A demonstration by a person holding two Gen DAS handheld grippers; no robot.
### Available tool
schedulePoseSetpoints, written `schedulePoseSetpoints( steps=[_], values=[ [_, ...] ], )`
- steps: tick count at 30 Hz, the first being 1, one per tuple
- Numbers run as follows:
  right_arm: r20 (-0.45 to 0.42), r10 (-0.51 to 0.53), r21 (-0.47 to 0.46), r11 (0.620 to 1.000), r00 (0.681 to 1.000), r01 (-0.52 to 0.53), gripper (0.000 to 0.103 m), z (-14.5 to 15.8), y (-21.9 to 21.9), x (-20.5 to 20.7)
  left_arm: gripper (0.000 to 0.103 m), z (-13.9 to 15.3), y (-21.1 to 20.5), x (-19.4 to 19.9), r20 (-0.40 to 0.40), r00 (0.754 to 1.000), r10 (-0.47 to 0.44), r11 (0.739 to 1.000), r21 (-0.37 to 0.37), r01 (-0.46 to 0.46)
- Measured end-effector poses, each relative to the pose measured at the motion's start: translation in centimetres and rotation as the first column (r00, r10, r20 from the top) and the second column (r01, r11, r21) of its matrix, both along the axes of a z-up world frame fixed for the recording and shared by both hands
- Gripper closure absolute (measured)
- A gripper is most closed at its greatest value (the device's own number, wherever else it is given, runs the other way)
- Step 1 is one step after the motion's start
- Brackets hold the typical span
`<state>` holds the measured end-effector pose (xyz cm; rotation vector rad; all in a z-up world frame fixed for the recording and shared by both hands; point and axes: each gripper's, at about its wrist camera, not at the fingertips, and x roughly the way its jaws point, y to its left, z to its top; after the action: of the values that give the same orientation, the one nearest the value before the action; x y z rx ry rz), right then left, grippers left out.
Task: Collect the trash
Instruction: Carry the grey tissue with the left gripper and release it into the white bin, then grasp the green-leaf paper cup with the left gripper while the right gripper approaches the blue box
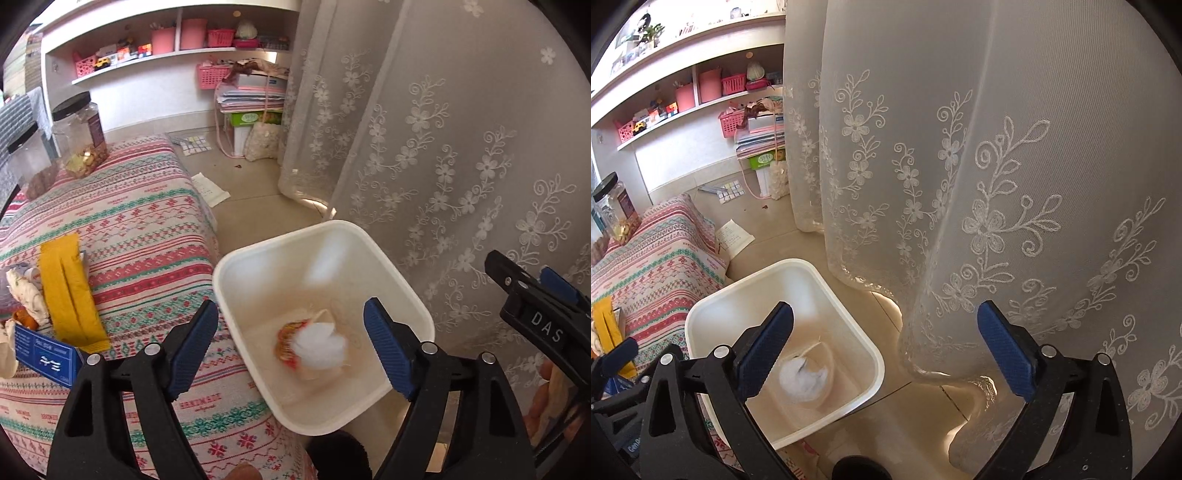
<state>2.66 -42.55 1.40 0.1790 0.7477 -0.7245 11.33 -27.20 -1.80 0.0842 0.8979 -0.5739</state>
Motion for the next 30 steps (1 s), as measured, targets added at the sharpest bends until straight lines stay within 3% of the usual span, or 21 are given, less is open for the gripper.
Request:
schedulePoseSetpoints(
  steps=[7, 30],
  values=[
    [0.013, 0.053, 0.011, 0.999, 0.999, -0.053, 0.007, 0.1, 1.6, 0.7, 0.014, 1.2, 2.2, 0.4, 0.045, 0.994, 0.103, 0.994, 0.032, -0.105],
    [0.009, 0.223, 0.031, 0.974, 0.975, -0.223, 0.007, 0.8, 9.2, 5.4, 0.013, 2.3, 12.3, 2.5, 0.084, 0.944, 0.320, 0.941, 0.084, -0.327]
  ],
)
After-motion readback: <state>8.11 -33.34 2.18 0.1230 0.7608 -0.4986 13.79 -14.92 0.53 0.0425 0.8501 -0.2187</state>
